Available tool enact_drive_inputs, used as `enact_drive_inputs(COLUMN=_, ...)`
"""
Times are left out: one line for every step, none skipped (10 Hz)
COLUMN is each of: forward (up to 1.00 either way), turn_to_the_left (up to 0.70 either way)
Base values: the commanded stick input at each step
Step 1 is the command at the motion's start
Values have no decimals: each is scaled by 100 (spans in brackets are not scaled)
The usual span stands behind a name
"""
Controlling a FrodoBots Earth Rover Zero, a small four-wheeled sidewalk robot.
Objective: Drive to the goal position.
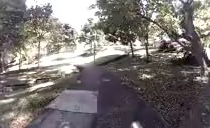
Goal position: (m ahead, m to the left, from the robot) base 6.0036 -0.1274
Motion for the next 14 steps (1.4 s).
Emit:
enact_drive_inputs(forward=50, turn_to_the_left=0)
enact_drive_inputs(forward=50, turn_to_the_left=0)
enact_drive_inputs(forward=50, turn_to_the_left=0)
enact_drive_inputs(forward=50, turn_to_the_left=0)
enact_drive_inputs(forward=50, turn_to_the_left=0)
enact_drive_inputs(forward=50, turn_to_the_left=0)
enact_drive_inputs(forward=50, turn_to_the_left=0)
enact_drive_inputs(forward=50, turn_to_the_left=0)
enact_drive_inputs(forward=50, turn_to_the_left=0)
enact_drive_inputs(forward=50, turn_to_the_left=0)
enact_drive_inputs(forward=50, turn_to_the_left=0)
enact_drive_inputs(forward=50, turn_to_the_left=0)
enact_drive_inputs(forward=50, turn_to_the_left=0)
enact_drive_inputs(forward=50, turn_to_the_left=0)
